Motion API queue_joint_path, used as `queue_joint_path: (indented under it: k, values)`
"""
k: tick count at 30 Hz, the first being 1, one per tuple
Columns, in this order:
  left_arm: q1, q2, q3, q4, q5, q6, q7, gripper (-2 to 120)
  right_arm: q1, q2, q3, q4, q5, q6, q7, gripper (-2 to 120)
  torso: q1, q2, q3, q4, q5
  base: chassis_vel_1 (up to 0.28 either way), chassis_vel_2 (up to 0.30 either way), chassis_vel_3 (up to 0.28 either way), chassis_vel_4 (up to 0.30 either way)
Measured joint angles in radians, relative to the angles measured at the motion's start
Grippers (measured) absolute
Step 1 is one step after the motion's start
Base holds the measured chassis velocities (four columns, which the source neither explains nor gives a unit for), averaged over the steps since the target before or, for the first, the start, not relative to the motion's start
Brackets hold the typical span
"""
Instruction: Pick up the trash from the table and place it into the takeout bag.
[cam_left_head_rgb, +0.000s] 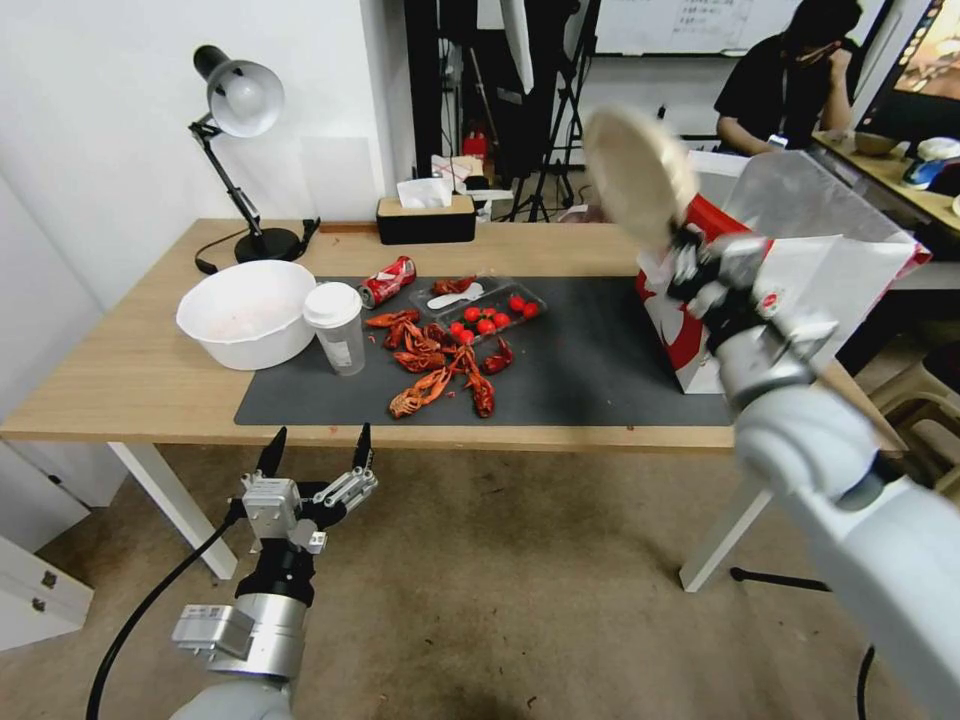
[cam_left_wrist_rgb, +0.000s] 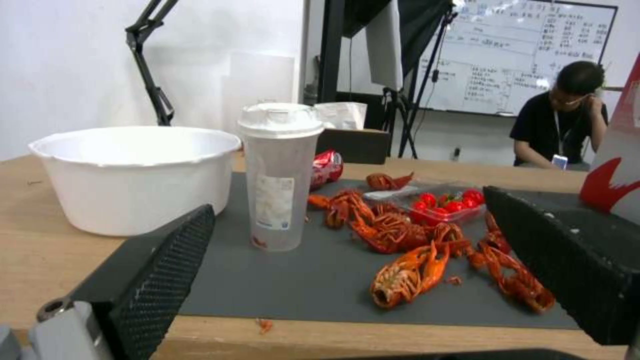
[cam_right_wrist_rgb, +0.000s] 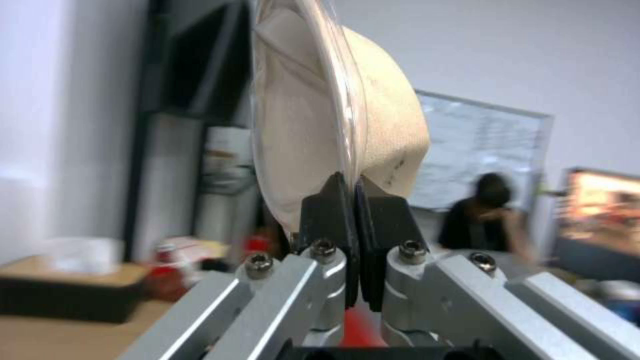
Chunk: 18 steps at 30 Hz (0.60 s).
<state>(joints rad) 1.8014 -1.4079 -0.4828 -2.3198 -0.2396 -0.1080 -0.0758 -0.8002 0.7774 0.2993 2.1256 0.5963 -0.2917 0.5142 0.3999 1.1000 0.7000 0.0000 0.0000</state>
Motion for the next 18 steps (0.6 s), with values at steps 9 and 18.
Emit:
queue_joint_path:
  k: [9, 18]
  values:
    - [-0.004, 0.0, 0.001, 0.003, 0.0, 0.002, 0.0, 100, 0.073, -0.056, 0.05, -0.03, 0.063, -0.117, 0.139, 0, 0.0, 0.0, 0.0, -0.0001, 0.0001, 0.0, 0.0, 0.0, 0.0]
    - [-0.004, 0.003, 0.003, 0.004, 0.0, 0.003, 0.002, 100, 0.057, -0.055, 0.078, -0.056, 0.136, -0.179, 0.175, 7, 0.0, 0.0, 0.0, 0.0001, 0.0001, 0.0, 0.0, 0.0, 0.0]
